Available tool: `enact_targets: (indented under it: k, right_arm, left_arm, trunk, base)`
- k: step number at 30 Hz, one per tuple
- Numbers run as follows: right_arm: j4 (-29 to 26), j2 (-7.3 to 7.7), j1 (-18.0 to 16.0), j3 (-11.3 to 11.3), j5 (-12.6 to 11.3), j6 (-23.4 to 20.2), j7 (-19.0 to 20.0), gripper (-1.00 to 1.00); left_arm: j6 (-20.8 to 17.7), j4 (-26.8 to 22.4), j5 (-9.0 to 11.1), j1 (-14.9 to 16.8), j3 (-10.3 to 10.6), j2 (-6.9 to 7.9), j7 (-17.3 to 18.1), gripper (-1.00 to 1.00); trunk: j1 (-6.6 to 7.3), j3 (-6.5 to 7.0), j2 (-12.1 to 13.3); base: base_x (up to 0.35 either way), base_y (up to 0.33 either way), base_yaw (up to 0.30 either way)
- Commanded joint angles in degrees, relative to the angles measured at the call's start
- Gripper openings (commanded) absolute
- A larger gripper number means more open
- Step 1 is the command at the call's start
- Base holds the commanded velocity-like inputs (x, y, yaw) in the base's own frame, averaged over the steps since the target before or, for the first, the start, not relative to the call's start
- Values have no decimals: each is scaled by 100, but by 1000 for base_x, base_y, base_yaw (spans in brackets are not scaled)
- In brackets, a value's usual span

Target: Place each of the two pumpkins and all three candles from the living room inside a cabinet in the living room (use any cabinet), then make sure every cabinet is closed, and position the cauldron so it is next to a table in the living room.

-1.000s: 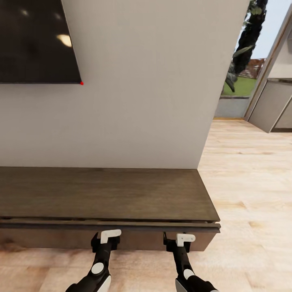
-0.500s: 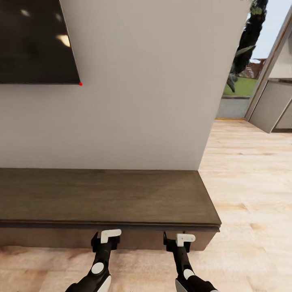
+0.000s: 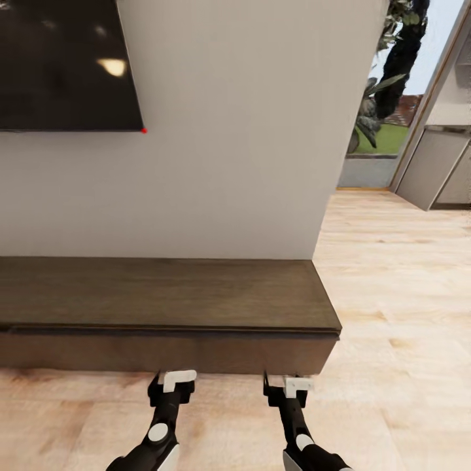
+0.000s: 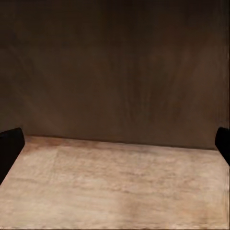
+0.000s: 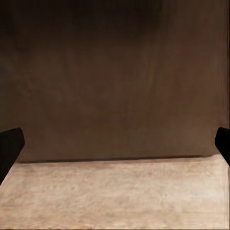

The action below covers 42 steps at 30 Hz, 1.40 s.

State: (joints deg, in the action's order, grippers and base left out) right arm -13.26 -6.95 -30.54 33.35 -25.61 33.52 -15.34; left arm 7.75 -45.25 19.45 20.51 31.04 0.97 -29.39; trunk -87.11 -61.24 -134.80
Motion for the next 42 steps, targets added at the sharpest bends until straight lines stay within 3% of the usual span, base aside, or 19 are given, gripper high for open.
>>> enact_targets:
  k: [1, 5, 8, 10, 12, 14, 27, 33, 35, 42]
  right_arm:
    - [-2, 1, -5, 46, -22, -87, -43, 100]
    - [-69, 2, -5, 28, -268, -881, -53, 100]
    - [-225, 27, -5, 24, -804, -1653, -66, 100]
    - [-274, 49, -5, 18, -1079, -2182, -65, 100]
    - [-303, 54, -5, 15, -1232, -2728, -60, 100]
    - [-319, 48, -5, 21, -1288, -3102, -50, 100]
    - [-317, 55, -5, 39, -1303, -3215, -22, 100]
    - [-318, 60, -5, 34, -1311, -3192, -17, 100]
    - [-306, 51, -2, 45, -1301, -3186, -22, 100]
    - [-315, 63, -4, 48, -1300, -3185, 205, 100]
  left_arm:
    - [23, -1, 67, 8, 42, 2, -28, 100]
    - [-265, -88, 101, 7, 42, -7, -18, 100]
    - [-1213, -519, 201, -1, -17, 50, -26, 100]
    - [-1905, -772, 383, -12, -196, 103, -13, 100]
    - [-2566, -949, 678, -18, -513, 134, 0, 100]
    - [-2965, -1015, 873, -26, -683, 145, 7, 100]
    - [-3164, -502, 1291, -29, -841, 146, 20, 100]
    - [-3154, -173, 1346, -27, -877, 129, 7, 100]
    - [-3103, 234, 1441, -23, -1044, 110, 19, 100]
    - [-3017, 346, 1472, -21, -1128, 109, 20, 100]
  trunk:
    - [5, -4, -2]
    - [5, -4, -2]
    - [5, -4, -2]
    - [5, -4, -2]
    - [5, -4, -2]
    - [5, -4, -2]
    - [290, 229, 519]
    - [422, 337, 760]
    - [466, 373, 840]
    - [620, 498, 1121]
  base:
    - [-334, 0, 0]
    - [-311, 0, 0]
    - [-110, 0, 0]
    - [-35, 0, 0]
    - [-13, 0, 0]
    - [-4, 0, 0]
    - [0, 0, 0]
    - [0, 0, 0]
    - [0, 0, 0]
    - [0, 0, 0]
